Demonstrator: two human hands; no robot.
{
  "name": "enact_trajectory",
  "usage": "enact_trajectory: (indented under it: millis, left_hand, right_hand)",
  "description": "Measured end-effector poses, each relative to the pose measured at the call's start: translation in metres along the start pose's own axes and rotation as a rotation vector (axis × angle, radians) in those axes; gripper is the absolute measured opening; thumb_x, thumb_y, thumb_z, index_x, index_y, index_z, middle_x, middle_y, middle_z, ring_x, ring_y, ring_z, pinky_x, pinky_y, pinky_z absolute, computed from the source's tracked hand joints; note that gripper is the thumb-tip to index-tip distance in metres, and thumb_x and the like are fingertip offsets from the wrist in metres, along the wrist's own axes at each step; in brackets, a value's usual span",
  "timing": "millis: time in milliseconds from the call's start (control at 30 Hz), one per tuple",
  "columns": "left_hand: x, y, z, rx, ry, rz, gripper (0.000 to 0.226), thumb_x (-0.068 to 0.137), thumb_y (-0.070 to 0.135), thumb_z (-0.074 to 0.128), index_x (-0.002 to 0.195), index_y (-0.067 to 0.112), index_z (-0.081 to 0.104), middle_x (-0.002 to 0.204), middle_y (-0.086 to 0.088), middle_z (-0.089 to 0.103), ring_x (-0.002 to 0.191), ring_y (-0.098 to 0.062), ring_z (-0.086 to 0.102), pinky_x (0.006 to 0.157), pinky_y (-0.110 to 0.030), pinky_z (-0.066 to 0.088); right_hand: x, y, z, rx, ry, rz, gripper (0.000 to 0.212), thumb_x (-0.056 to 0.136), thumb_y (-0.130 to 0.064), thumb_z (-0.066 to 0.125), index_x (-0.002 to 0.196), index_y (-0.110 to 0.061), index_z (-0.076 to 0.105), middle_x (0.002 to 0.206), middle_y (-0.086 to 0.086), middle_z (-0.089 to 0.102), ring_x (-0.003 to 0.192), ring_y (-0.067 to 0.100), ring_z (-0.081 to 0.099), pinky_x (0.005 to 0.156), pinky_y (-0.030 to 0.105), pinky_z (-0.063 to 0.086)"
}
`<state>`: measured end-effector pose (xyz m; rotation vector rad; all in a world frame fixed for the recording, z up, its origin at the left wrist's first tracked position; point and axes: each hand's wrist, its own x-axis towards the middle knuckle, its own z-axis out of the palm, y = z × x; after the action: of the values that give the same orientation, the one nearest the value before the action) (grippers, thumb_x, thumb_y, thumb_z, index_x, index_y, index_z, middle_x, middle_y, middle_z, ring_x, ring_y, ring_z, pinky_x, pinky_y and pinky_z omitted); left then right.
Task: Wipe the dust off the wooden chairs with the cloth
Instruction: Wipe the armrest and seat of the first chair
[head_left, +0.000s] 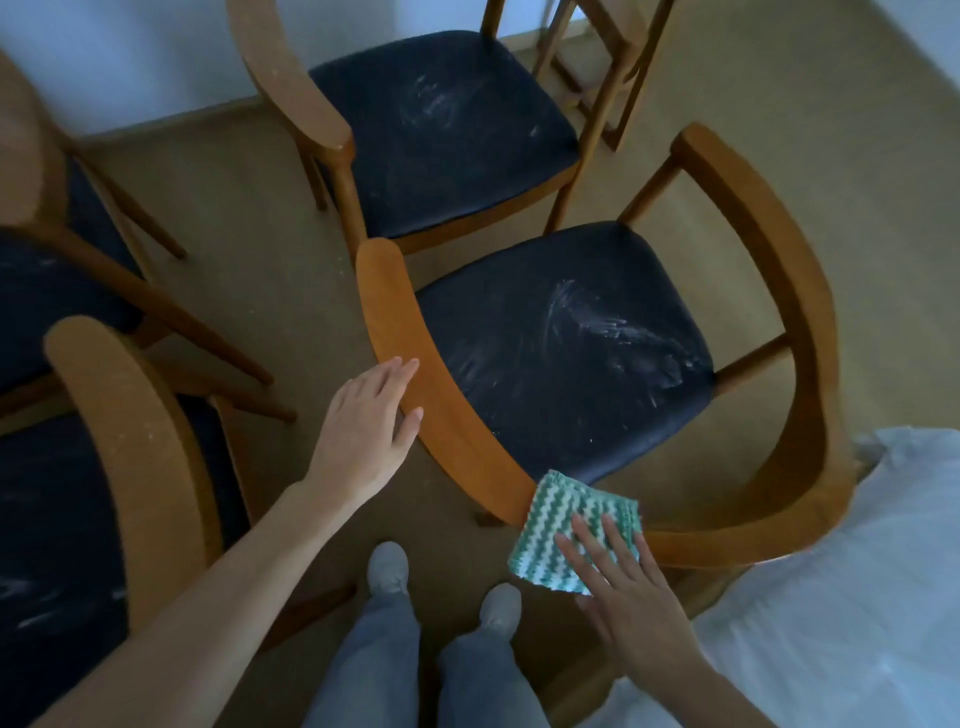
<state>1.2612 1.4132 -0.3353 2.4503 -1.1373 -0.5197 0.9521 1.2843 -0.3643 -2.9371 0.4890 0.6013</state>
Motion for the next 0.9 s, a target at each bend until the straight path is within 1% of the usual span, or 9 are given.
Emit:
enact_trajectory:
  millis: [200,333,367,467,500,600,700,833,900]
  left_hand:
    - [-0.012,0.006,0.012,0.026,-0.012,-0.041,0.052,0.095,0.03,0.049,0.143,0.015,0.036,0.145,-0.009,0.041,0.135,-0.024,0.037,0.11,-0.04,0.029]
    - [-0.018,-0.005,0.011,0.016,-0.019,-0.074,0.052,0.096,0.028,0.048,0.144,0.015,0.034,0.146,-0.009,0.04,0.135,-0.023,0.036,0.111,-0.04,0.031]
    - [-0.019,-0.008,0.01,0.015,-0.017,-0.081,0.052,0.096,0.028,0.048,0.144,0.015,0.034,0.146,-0.009,0.04,0.135,-0.024,0.036,0.11,-0.041,0.032]
    - [-0.02,-0.013,0.009,0.014,-0.011,-0.087,0.052,0.096,0.027,0.048,0.144,0.015,0.034,0.145,-0.01,0.04,0.134,-0.025,0.037,0.109,-0.04,0.032]
    - [-0.019,-0.013,0.008,0.011,-0.013,-0.086,0.052,0.096,0.026,0.048,0.144,0.015,0.033,0.146,-0.009,0.039,0.135,-0.025,0.036,0.109,-0.04,0.032]
    - [-0.017,-0.011,0.008,0.013,-0.037,-0.056,0.053,0.095,0.026,0.05,0.144,0.014,0.034,0.146,-0.01,0.038,0.135,-0.026,0.036,0.11,-0.041,0.031]
    - [-0.018,-0.002,0.015,0.111,-0.064,0.092,0.053,0.09,0.023,0.06,0.139,0.01,0.043,0.139,-0.015,0.047,0.129,-0.031,0.044,0.105,-0.045,0.035]
    - [-0.019,0.017,0.031,0.165,-0.058,0.158,0.05,0.086,0.022,0.067,0.131,0.008,0.052,0.132,-0.017,0.054,0.123,-0.036,0.051,0.099,-0.045,0.033]
    - [-0.018,0.024,0.038,0.173,-0.033,0.151,0.047,0.087,0.026,0.06,0.13,0.007,0.053,0.131,-0.017,0.055,0.122,-0.037,0.051,0.098,-0.045,0.032]
  right_hand:
    - [-0.015,-0.001,0.003,0.074,-0.064,0.033,0.061,0.098,-0.051,0.003,0.151,-0.022,0.01,0.159,-0.003,0.001,0.146,0.026,0.003,0.113,0.046,0.006]
    - [0.055,-0.025,-0.019,0.175,-0.018,0.094,0.063,0.099,-0.05,0.004,0.151,-0.015,0.01,0.153,0.002,0.03,0.139,0.029,0.031,0.116,0.044,0.021]
    - [0.074,-0.031,-0.028,0.205,-0.007,0.088,0.064,0.098,-0.052,0.003,0.15,-0.015,0.005,0.154,0.003,0.026,0.14,0.028,0.027,0.113,0.042,0.02]
    - [0.107,-0.043,-0.041,0.287,0.005,0.006,0.067,0.085,-0.06,-0.007,0.141,-0.026,-0.022,0.151,-0.008,-0.017,0.142,0.015,-0.014,0.112,0.03,-0.006]
    - [0.106,-0.043,-0.041,0.328,-0.02,-0.005,0.069,0.082,-0.061,-0.006,0.14,-0.027,-0.024,0.151,-0.01,-0.02,0.142,0.012,-0.015,0.111,0.026,-0.007]
    - [0.08,-0.028,-0.037,0.387,-0.087,0.041,0.082,0.082,-0.07,-0.001,0.15,-0.024,-0.007,0.158,-0.007,0.01,0.144,0.009,0.013,0.112,0.023,0.008]
    - [0.044,0.004,-0.03,0.33,-0.138,0.087,0.082,0.08,-0.064,0.0,0.15,-0.024,0.015,0.145,-0.008,0.039,0.132,0.009,0.037,0.109,0.026,0.024]
    - [0.035,0.032,-0.032,0.249,-0.223,0.038,0.057,0.098,-0.052,0.026,0.149,-0.027,0.018,0.144,-0.009,0.041,0.128,0.01,0.042,0.107,0.026,0.026]
    - [0.048,0.033,-0.036,0.304,-0.277,-0.009,0.062,0.096,-0.059,0.02,0.149,-0.027,0.016,0.137,-0.005,0.048,0.117,0.011,0.049,0.1,0.028,0.034]
